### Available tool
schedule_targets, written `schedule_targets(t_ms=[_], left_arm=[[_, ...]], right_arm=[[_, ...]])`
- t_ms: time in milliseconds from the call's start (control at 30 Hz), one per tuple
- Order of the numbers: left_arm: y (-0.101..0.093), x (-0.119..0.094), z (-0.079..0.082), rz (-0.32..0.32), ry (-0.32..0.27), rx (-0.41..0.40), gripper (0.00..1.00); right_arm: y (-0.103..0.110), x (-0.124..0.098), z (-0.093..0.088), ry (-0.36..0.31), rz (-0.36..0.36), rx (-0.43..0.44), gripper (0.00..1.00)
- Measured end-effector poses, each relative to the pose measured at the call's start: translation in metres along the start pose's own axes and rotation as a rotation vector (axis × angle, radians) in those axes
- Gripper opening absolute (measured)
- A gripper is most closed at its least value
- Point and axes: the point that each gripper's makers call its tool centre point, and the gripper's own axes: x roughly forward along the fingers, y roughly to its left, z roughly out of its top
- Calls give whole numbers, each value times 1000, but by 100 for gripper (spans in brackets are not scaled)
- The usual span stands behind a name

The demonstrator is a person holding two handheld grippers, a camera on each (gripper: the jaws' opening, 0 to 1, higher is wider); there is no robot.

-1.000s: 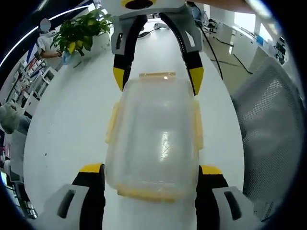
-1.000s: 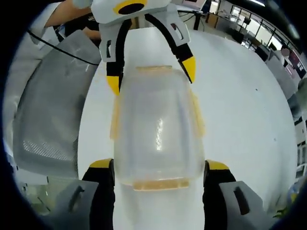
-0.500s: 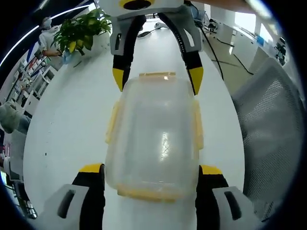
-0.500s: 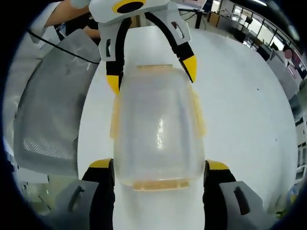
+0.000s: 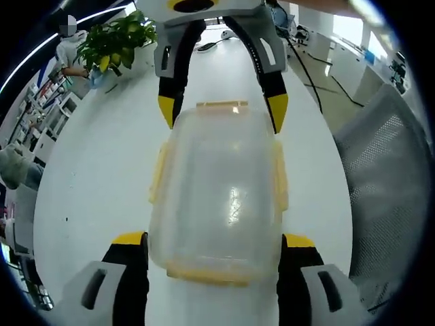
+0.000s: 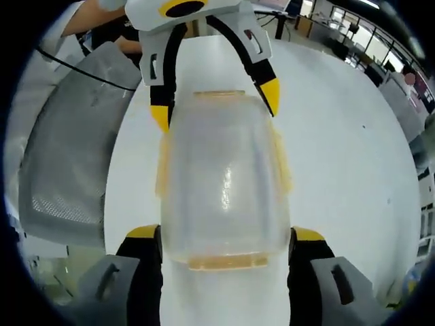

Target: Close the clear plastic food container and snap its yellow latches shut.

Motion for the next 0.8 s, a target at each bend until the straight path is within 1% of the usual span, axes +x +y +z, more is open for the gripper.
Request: schedule_targets(t_ms=[133,400,800], left_arm=[[6,0,-2,-7,14,5,75],[20,2,-4,-7,19,3,75],[50,4,-10,-8,49,8,75]], right_arm=[[-6,0,2,2,-2,-10,72],[-24,1,4,23,-5,-28,72],[-53,3,12,13,-5,-29,72]])
